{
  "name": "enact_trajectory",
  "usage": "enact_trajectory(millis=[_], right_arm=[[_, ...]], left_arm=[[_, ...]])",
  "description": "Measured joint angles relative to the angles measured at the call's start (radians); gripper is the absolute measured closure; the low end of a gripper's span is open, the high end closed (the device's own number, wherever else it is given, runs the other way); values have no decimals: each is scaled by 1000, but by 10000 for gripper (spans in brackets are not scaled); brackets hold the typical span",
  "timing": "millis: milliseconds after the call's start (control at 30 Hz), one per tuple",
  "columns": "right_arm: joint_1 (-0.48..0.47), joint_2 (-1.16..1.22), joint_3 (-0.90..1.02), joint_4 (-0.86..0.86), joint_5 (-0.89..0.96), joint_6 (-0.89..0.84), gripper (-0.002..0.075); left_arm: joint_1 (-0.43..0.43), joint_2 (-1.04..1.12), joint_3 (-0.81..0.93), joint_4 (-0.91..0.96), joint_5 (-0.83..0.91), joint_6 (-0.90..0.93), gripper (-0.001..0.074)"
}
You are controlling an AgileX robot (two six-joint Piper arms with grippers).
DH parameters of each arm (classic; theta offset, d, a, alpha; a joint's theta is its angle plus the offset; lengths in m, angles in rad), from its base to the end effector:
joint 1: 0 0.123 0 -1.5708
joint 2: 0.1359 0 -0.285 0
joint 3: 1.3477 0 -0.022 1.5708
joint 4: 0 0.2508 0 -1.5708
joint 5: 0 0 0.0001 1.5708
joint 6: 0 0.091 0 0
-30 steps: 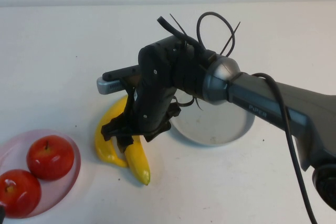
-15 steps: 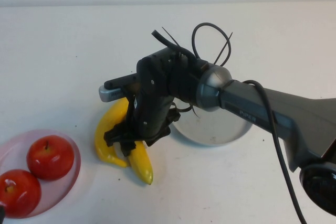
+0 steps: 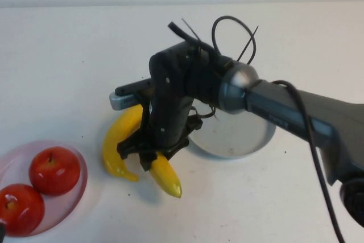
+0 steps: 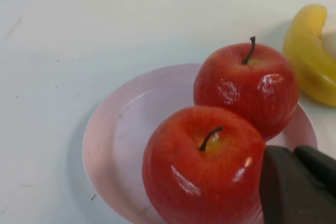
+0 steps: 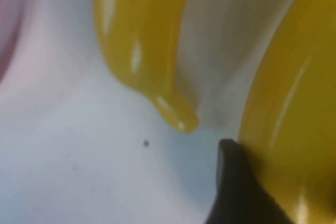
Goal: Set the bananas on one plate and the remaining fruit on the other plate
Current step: Put another type of fruit in the right plate
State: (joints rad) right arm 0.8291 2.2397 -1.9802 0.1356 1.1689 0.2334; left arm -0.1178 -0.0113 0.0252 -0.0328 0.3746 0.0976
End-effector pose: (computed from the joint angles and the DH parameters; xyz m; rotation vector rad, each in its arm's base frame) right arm 0.3139 0.3594 0.2114 -0.8221 2.8754 0.3436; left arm 0.0521 -0.0073 0.1716 0.1810 1.8634 -0.0462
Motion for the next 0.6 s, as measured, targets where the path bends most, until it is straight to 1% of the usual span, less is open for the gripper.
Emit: enact_trajectory(millis=[133,267,367,600], right_arm=[[-12,-105,0,-43,39,11,421],[-66,-175,-1,-79,59,36,421],[-130,-184,21,-97,59,42,421],[-287,-184,174,-123,42,89,421]], left_arm=[[0,0,0,0,0,0,733],[0,0,0,0,0,0,733],[0,0,0,0,0,0,733],[0,0,0,0,0,0,733]])
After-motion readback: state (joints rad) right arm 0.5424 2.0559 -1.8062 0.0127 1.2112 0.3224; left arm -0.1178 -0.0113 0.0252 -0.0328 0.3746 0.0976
